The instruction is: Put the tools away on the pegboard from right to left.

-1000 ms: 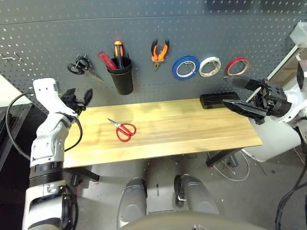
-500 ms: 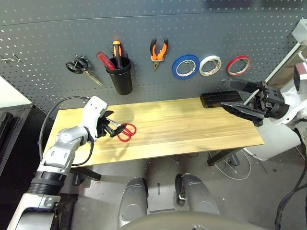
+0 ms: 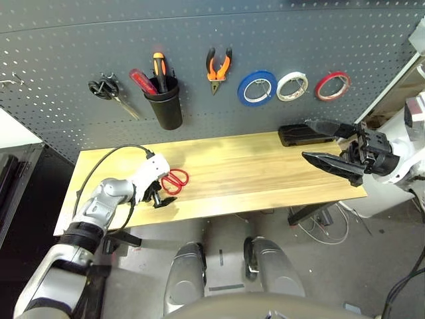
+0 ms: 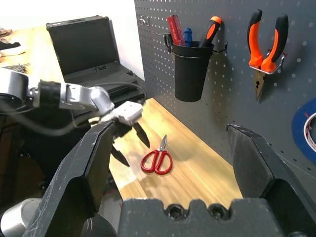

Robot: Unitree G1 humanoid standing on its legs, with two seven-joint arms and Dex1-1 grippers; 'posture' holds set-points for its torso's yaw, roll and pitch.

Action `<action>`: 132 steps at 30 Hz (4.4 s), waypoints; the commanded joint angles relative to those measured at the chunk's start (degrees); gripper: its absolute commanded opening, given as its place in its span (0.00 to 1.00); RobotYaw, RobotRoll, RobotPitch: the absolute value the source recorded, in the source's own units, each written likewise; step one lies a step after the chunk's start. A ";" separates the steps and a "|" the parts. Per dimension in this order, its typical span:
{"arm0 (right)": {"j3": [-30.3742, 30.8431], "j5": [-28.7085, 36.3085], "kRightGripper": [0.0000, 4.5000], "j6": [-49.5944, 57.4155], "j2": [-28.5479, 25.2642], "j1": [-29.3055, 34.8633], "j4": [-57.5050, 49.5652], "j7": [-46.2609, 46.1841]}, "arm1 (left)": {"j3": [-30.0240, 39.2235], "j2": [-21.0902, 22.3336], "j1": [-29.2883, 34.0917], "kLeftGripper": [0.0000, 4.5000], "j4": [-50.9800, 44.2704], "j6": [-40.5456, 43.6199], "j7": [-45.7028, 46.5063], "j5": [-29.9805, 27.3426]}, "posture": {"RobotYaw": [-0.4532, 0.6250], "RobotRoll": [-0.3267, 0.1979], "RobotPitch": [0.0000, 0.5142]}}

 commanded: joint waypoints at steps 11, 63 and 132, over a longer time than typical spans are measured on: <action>0.92 -2.92 1.00 -0.84 -1.42 3.35 -2.99 -1.91 | -0.17 -2.89 -3.32 0.99 9.09 -3.34 2.20 3.74 | 0.23 0.62 0.50; 4.79 -1.59 1.00 1.47 1.48 0.29 -3.97 -3.72 | 39.92 -25.65 2.37 0.90 -39.33 72.05 43.23 -25.06 | 0.27 0.62 0.56; 4.65 -0.44 1.00 3.15 -0.22 -2.63 -3.02 -3.23 | 19.53 -5.02 1.55 0.01 0.06 14.24 20.79 -6.39 | 0.27 0.62 0.56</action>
